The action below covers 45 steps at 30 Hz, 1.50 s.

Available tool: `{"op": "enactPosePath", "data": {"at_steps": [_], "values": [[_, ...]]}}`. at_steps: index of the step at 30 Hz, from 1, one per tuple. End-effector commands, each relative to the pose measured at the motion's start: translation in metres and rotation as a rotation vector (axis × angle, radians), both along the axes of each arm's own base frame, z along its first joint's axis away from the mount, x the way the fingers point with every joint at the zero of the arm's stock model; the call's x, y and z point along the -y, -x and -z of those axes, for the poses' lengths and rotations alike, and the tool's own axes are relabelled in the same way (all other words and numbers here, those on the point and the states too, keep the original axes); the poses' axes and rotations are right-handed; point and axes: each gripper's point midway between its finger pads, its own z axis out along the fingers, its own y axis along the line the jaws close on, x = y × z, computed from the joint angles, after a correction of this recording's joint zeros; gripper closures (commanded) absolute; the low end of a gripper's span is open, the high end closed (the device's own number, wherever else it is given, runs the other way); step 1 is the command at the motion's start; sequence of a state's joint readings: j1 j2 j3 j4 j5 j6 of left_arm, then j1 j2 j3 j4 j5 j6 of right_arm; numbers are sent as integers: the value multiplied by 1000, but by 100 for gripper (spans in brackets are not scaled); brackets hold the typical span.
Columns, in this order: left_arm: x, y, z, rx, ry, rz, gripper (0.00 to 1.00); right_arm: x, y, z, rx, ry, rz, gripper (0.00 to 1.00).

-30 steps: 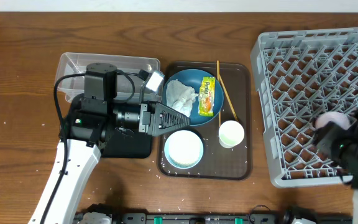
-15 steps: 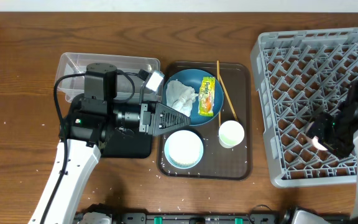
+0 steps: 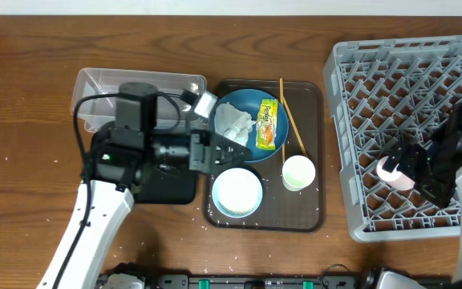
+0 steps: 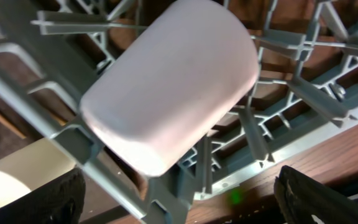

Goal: Sort waste into correct bins and load items into the dishwasher rack
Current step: 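Carry the pink cup with the right gripper into the dishwasher rack, then grasp the cream cup on the brown tray with the left gripper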

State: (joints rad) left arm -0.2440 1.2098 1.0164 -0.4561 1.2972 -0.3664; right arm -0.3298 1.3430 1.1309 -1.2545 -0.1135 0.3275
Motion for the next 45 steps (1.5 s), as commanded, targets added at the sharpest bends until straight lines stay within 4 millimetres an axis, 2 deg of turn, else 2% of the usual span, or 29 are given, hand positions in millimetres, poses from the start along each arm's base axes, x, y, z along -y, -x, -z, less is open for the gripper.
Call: {"op": "enactPosePath", "data": {"at_steps": [1,4,11,12,15,18,19,25,27,28,31,33,35,39,42,45], "values": [[8,-14,14,73,-126,-86,11,-2,-5,-17,77,2,-11,12],[16,-16,24,99,-197,-115,10,-2,-5,-19,87,5,-11,22],[33,-8,37,170,-289,-107,12,-6,-4,-15,77,0,-25,77],[35,-8,39,176,-301,-111,12,-9,-4,-13,74,-1,-35,81],[36,-7,41,183,-319,-117,14,-14,-5,-2,70,7,-62,85],[35,-6,44,170,-329,-116,14,4,-2,4,44,89,7,98],[34,-5,46,165,-335,-113,14,10,-1,4,41,115,33,99],[31,0,52,161,-362,-94,14,39,6,-1,47,130,207,99],[31,0,52,161,-362,-94,14,39,9,-3,55,93,240,97],[31,0,52,162,-362,-94,14,37,8,-4,68,70,234,94],[31,0,52,175,-363,-90,14,22,1,-12,137,6,127,69],[30,-2,53,192,-374,-93,14,12,-4,-21,201,-31,60,58],[27,-9,60,208,-422,-130,14,3,-6,-35,269,-57,45,56],[27,-23,75,260,-530,-200,15,-2,-6,-57,372,-50,63,52],[41,-31,87,308,-576,-210,18,-10,-6,-71,443,-59,41,48],[66,-35,108,345,-614,-186,19,-13,-2,-78,473,-51,29,45]]}}
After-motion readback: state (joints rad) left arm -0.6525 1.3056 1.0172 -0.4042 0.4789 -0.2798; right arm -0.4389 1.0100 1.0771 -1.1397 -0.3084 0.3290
